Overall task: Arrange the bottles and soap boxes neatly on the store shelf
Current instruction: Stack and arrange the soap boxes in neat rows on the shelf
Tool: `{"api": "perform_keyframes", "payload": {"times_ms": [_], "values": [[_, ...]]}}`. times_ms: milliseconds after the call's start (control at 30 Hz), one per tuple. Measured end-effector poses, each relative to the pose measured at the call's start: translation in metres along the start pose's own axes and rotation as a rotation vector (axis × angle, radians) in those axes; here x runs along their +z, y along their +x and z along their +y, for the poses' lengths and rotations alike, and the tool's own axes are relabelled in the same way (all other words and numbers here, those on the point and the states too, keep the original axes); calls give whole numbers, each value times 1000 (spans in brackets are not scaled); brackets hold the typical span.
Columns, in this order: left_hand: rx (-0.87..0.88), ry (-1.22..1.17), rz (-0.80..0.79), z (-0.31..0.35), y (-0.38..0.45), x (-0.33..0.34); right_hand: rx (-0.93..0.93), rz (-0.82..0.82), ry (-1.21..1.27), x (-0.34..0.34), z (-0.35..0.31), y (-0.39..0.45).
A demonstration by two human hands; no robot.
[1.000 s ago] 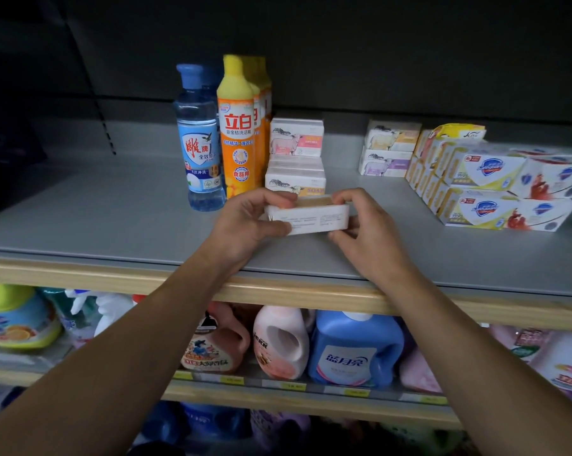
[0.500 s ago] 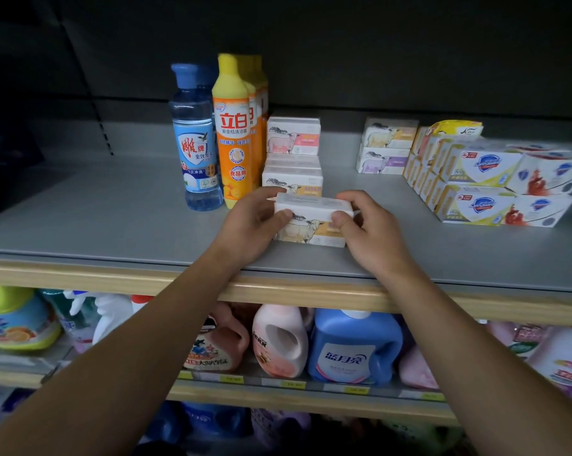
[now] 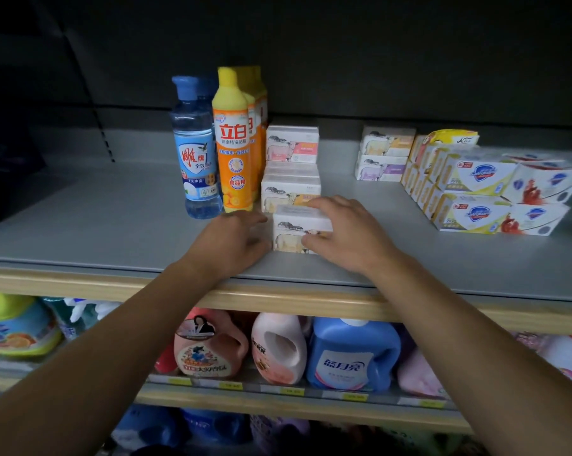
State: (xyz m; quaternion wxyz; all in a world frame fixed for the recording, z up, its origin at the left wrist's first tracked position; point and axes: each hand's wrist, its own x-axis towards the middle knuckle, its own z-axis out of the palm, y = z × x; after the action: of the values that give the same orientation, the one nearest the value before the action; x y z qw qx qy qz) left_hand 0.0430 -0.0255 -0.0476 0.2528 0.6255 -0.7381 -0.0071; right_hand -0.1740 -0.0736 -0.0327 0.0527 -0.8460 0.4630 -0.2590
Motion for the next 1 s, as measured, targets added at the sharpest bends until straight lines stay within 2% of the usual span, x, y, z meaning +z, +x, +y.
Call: {"api": "perform_keyframes", "payload": {"times_ms": [67, 133, 400, 500, 767, 900, 1000], "values": [[41, 56, -55, -4, -4, 2, -19, -92, -83, -5, -4, 8], [57, 83, -75, -6, -5, 5, -34, -98, -89, -12, -3, 14], [24, 183, -114, -14, 2, 14, -96, 217, -11, -33, 6, 69], [0, 178, -128, -16, 4, 16, -106, 268, 3, -30, 4, 105], [-49, 147, -118, -17, 6, 19, -121, 207, -72, -1, 12, 183], [-54, 147, -115, -17, 6, 20, -94, 180, -214, 16, 24, 196], [-53, 149, -120, -17, 6, 20, -102, 207, -185, 25, 29, 195]]}}
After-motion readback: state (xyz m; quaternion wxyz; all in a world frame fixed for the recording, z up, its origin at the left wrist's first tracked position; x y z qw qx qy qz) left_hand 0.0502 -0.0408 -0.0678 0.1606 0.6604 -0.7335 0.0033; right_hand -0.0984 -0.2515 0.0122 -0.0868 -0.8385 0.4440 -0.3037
